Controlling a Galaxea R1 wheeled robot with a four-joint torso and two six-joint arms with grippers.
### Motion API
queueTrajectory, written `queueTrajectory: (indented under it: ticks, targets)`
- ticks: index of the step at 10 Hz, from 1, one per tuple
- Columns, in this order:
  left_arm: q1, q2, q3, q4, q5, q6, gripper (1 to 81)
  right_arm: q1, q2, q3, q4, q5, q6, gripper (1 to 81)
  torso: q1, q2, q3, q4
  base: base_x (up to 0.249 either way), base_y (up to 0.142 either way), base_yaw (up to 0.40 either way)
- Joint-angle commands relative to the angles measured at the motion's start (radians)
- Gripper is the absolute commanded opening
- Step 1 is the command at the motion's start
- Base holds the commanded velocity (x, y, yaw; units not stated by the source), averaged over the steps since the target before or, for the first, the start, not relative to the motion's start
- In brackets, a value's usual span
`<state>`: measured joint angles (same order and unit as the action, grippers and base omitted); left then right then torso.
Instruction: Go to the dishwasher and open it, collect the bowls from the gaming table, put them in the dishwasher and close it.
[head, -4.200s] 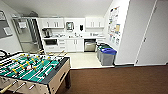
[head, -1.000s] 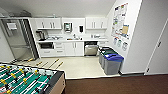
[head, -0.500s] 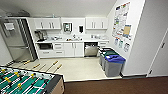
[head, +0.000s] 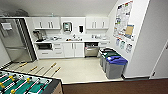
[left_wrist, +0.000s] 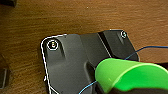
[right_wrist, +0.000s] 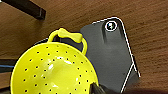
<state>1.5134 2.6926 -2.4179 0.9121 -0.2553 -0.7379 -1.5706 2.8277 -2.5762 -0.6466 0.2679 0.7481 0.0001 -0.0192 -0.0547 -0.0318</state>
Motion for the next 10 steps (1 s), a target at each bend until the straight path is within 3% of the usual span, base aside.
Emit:
queueTrajectory:
  ticks: [1,10]
  targets:
    - [-0.041,-0.023,0.003,0.001,0.024,-0.005,1.0,0.037,-0.012,-0.002,-0.007,-0.027,-0.001,1.0,0.000,0.000,0.000,0.000,0.170,0.000,0.000]
    - [-0.041,-0.020,0.003,0.001,0.024,-0.005,1.0,0.037,-0.011,-0.004,-0.005,-0.026,0.000,1.0,0.000,0.000,0.000,0.000,0.170,0.000,0.000]
